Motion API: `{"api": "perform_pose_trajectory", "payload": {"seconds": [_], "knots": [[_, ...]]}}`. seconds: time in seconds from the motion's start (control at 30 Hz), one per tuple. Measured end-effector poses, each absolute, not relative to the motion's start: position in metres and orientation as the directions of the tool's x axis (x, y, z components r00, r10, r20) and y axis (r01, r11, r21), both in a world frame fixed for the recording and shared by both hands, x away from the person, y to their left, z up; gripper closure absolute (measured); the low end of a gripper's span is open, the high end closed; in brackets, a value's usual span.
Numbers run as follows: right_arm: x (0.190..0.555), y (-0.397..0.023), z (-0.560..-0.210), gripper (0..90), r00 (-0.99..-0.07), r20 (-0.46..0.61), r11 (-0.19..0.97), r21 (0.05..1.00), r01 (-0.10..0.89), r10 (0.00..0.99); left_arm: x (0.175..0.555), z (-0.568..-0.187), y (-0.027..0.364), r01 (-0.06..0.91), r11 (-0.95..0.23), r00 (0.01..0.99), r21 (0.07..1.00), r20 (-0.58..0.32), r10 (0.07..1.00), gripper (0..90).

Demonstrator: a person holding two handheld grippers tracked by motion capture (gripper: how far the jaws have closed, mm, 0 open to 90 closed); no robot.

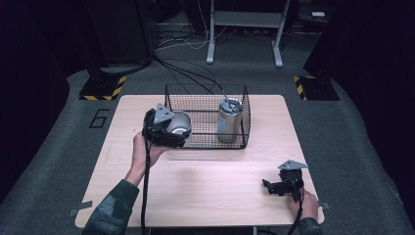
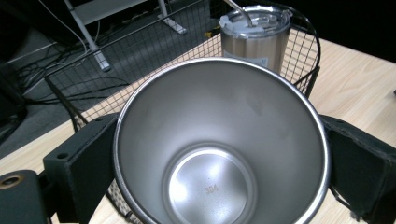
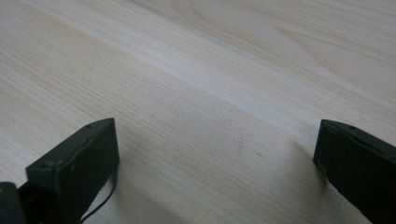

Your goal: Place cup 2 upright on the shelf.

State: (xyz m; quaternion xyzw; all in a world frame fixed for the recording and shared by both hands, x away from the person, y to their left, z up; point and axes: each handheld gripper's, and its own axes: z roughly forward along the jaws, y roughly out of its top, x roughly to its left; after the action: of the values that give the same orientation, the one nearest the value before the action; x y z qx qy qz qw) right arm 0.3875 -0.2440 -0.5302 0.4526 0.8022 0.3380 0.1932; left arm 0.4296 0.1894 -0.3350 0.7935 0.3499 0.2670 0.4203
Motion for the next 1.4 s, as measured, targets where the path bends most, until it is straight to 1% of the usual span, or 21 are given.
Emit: {"api": "perform_pose_trajectory", "payload": {"seconds": [0.23, 0.53, 0.7, 0.77, 0.97, 1.0, 1.07, 1.2, 1.3, 1.4], "knots": [[0.388, -0.244, -0.530, 0.0, -0.519, -0.007, 0.366, 0.718, 0.592, 0.855, 0.450, -0.328, 0.183, 0.342, -0.390, 0.606, 0.855, 0.117, 0.787, 6.0], [0.388, -0.244, -0.530, 0.0, -0.517, -0.005, 0.363, 0.717, 0.594, 0.856, 0.474, -0.330, 0.175, 0.357, -0.383, 0.594, 0.852, 0.109, 0.797, 6.0], [0.388, -0.244, -0.530, 0.0, -0.515, -0.003, 0.361, 0.717, 0.596, 0.857, 0.486, -0.332, 0.167, 0.360, -0.419, 0.594, 0.834, 0.142, 0.792, 6.0], [0.387, -0.243, -0.530, 0.0, -0.510, 0.003, 0.353, 0.719, 0.599, 0.860, 0.492, -0.333, 0.164, 0.362, -0.416, 0.592, 0.834, 0.139, 0.794, 6.0], [0.387, -0.243, -0.530, 0.0, -0.510, 0.002, 0.353, 0.719, 0.599, 0.860, 0.492, -0.333, 0.164, 0.362, -0.416, 0.592, 0.834, 0.139, 0.794, 6.0], [0.387, -0.243, -0.530, 0.0, -0.510, 0.002, 0.353, 0.719, 0.599, 0.860, 0.504, -0.333, 0.156, 0.371, -0.416, 0.587, 0.830, 0.137, 0.798, 6.0], [0.387, -0.243, -0.530, 0.0, -0.510, 0.002, 0.353, 0.719, 0.599, 0.860, 0.511, -0.333, 0.155, 0.385, -0.416, 0.587, 0.824, 0.129, 0.799, 6.0], [0.388, -0.243, -0.530, 0.0, -0.510, 0.002, 0.353, 0.719, 0.599, 0.860, 0.520, -0.335, 0.152, 0.393, -0.407, 0.575, 0.825, 0.125, 0.809, 6.0], [0.388, -0.243, -0.530, 0.0, -0.510, 0.002, 0.353, 0.719, 0.599, 0.860, 0.525, -0.338, 0.149, 0.403, -0.440, 0.581, 0.803, 0.147, 0.801, 6.0], [0.387, -0.243, -0.530, 0.0, -0.510, 0.002, 0.353, 0.719, 0.599, 0.860, 0.531, -0.339, 0.147, 0.412, -0.443, 0.580, 0.797, 0.146, 0.802, 6.0]]}}
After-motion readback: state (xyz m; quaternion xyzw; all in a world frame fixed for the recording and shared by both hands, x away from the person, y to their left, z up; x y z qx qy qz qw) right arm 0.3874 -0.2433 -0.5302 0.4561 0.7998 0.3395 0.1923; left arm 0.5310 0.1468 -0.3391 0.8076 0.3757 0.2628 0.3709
